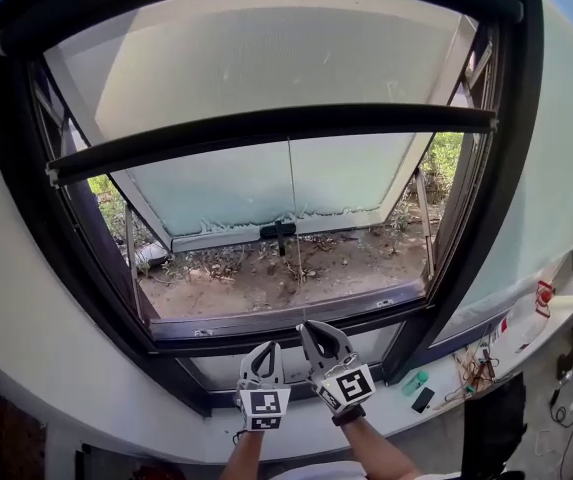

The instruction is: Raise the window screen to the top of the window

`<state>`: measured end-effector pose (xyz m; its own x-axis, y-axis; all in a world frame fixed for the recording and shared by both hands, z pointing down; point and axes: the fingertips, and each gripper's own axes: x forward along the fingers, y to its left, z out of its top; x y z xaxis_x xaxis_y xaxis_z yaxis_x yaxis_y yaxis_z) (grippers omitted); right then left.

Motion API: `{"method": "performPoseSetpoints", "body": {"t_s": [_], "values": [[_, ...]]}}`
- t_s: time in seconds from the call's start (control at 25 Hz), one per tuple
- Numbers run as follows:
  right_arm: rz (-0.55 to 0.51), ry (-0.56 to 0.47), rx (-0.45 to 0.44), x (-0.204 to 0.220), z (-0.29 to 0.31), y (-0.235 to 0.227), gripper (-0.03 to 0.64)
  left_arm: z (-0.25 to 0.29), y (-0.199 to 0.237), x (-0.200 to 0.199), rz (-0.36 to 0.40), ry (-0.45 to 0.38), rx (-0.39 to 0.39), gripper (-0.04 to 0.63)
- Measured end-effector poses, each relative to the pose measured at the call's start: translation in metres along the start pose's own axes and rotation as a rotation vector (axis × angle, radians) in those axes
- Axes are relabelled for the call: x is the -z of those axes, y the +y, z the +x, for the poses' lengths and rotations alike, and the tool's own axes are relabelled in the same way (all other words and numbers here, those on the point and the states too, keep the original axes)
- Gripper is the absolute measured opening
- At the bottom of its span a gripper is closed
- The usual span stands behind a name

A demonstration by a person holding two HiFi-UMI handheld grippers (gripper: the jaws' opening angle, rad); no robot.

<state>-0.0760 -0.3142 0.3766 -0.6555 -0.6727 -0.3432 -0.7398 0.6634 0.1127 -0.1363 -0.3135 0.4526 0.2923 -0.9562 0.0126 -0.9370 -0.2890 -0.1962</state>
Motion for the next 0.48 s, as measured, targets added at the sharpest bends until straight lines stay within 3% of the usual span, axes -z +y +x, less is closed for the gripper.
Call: {"method": "performPoseSetpoints", "body": {"t_s": [0.48], "values": [[-0.013,-0.089,-0.009,-0.047,0.009,-0.002,0.002,-0.004,-0.001,-0.019,0.002,-0.042,0.007,0.002]]}}
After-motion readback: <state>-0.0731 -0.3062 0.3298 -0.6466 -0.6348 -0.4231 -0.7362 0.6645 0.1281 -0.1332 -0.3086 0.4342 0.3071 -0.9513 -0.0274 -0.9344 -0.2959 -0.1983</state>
